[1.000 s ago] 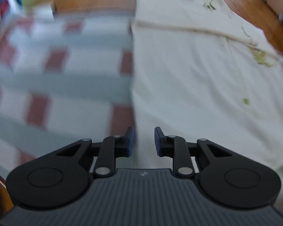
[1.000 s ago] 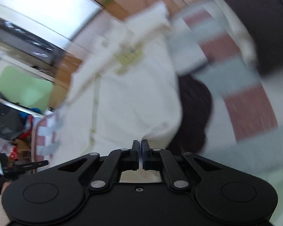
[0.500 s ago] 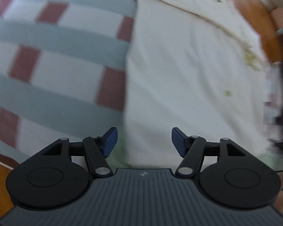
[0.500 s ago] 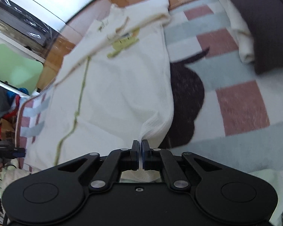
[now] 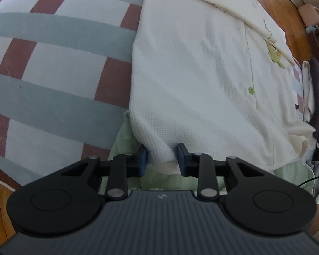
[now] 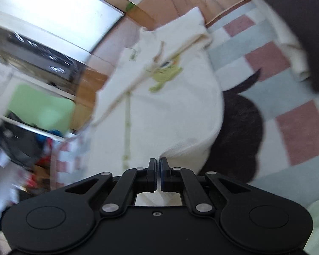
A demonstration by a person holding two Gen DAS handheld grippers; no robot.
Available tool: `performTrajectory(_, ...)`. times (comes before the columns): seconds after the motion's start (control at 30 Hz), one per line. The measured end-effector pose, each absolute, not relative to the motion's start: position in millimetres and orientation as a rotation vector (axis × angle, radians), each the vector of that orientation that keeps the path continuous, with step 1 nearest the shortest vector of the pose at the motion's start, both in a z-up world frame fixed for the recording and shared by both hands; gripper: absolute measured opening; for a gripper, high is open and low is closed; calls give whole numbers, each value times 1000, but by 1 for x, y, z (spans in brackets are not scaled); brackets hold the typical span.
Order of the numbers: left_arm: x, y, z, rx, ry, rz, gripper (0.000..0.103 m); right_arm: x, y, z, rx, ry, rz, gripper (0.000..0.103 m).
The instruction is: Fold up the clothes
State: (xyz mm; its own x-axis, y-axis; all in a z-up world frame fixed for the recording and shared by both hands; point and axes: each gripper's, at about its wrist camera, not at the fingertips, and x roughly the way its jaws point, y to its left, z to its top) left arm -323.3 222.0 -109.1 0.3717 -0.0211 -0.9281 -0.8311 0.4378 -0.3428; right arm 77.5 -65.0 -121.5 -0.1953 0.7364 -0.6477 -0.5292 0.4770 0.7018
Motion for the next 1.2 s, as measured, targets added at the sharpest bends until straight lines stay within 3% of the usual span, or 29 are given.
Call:
performTrajectory(0.2, -325, 226, -106, -1024, 1029, 657, 28, 79, -68, -148, 187, 1457, 1065, 12)
performTrajectory(0.23, -324, 225, -103, -1001, 1023, 659, 28, 80, -69, -150, 181, 1464, 1044, 27)
performTrajectory(0.27, -322, 224, -100, -978, 1018, 661, 28, 81, -70, -152, 174, 1471, 1023, 55)
performTrajectory(0.3, -321, 223, -97, -955, 1012, 663, 28, 82, -71, -154, 168, 1478, 1003, 62)
performTrajectory(0.57, -299, 229, -111, -1007, 1010, 629, 31, 86, -75, -175, 245, 1604, 949, 63)
performTrajectory(0.73, -296, 234, -123, -1032, 1018, 645, 60, 82, -76, -178, 271, 1629, 958, 63)
performTrajectory(0.8, -295, 233, -128, -1018, 1040, 661, 53, 84, -82, -182, 311, 1646, 953, 63)
performTrajectory(0.83, -295, 232, -131, -1011, 1051, 669, 40, 85, -84, -184, 338, 1656, 952, 63)
performTrajectory(0.87, -293, 229, -129, -975, 1055, 673, 34, 85, -85, -187, 367, 1661, 959, 64)
performTrajectory(0.9, -291, 226, -125, -928, 1055, 675, 24, 86, -86, -189, 395, 1666, 965, 62)
performTrajectory(0.97, -295, 224, -119, -902, 1035, 684, 14, 87, -85, -182, 415, 1599, 983, 8)
performTrajectory(1.0, -301, 225, -114, -899, 1012, 696, 5, 90, -84, -170, 407, 1517, 988, 7)
performTrajectory(1.1, -317, 225, -87, -744, 925, 778, 4, 109, -83, -116, 394, 1282, 1101, 6)
performTrajectory(1.2, -329, 215, -69, -737, 786, 811, 3, 113, -85, -89, 376, 1237, 1169, 6)
